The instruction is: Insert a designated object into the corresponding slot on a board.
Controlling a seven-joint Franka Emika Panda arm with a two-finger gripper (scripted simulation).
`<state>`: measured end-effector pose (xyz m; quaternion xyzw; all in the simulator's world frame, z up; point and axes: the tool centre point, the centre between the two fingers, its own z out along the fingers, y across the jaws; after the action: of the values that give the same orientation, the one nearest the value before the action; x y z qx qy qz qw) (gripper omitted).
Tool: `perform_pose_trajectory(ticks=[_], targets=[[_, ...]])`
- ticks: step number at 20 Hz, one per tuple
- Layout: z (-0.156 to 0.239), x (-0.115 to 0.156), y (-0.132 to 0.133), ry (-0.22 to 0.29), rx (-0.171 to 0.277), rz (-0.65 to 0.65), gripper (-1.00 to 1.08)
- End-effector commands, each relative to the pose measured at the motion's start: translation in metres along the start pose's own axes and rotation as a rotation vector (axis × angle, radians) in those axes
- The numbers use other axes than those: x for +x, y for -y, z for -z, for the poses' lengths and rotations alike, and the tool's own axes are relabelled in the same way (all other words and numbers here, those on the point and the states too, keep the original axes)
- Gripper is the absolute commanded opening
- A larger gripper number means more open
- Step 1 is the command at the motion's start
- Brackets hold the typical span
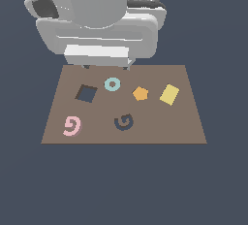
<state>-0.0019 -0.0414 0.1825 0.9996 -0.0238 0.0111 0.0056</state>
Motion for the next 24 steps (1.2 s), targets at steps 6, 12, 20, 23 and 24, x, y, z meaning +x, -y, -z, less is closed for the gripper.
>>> perform_pose_trajectory(ticks=[6, 12, 20, 23, 24], targets=[[-0.004, 0.003, -0.004, 0.001, 0.0, 0.0, 1.0], [-0.021, 0.016, -0.017, 0.003, 0.001, 0.002, 1.0], [-0.06, 0.044, -0.047, 0.009, 0.004, 0.005, 1.0], [-0.078, 0.058, -0.06, 0.013, 0.006, 0.007, 1.0], [-0.083, 0.062, -0.064, 0.013, 0.006, 0.007, 1.0]])
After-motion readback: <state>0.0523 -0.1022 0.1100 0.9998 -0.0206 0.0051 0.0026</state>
